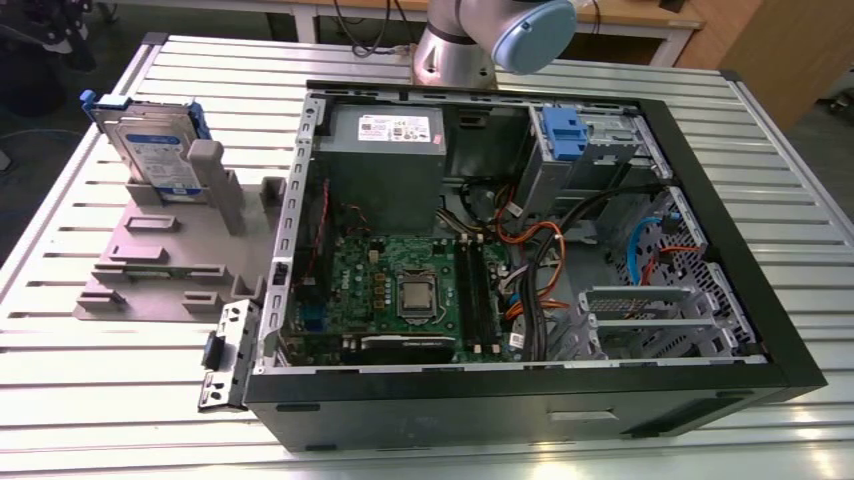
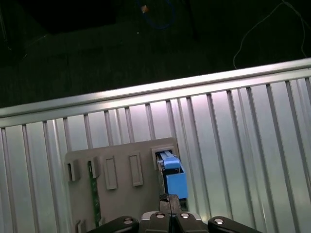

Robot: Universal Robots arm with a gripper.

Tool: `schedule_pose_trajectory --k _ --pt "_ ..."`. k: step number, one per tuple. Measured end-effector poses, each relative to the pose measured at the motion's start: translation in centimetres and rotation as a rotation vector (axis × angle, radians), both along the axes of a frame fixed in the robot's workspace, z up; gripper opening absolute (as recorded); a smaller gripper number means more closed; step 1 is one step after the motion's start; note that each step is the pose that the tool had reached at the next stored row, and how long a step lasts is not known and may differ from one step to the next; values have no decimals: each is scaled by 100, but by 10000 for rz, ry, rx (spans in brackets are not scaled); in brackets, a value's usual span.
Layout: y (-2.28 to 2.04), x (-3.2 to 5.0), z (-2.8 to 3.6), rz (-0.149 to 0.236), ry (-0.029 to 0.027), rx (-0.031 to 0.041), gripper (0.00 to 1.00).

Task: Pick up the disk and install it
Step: 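Pick up the disk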

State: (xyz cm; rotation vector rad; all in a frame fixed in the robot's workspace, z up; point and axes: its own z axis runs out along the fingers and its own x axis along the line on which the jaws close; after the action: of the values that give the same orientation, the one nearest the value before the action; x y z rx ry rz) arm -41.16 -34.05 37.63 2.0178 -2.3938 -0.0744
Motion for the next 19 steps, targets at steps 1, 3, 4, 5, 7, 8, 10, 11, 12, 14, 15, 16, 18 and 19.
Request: schedule_pose_trajectory --k 1,3,4,5,7,8,10,11,12,14,15,16,18,19 --pt "0 0 0 91 -5 0 11" --pt "1 0 -1 128 -54 -1 11" --pt "1 0 -2 131 -84 -1 11" --pt "1 1 -4 133 -109 -1 11" --pt "1 0 -8 136 -124 0 11" --pt "2 0 -8 150 -123 -1 11" --pt "2 0 -8 171 -122 -1 11" --pt "2 0 -9 173 -123 -1 11" --pt "2 0 -9 174 -124 0 11" --pt "2 0 -9 174 -124 0 11" --pt "2 0 -9 175 -123 0 11" --pt "2 0 -9 175 -124 0 23" --pt "2 0 -9 175 -123 0 29" --pt "2 0 -9 175 -123 0 35"
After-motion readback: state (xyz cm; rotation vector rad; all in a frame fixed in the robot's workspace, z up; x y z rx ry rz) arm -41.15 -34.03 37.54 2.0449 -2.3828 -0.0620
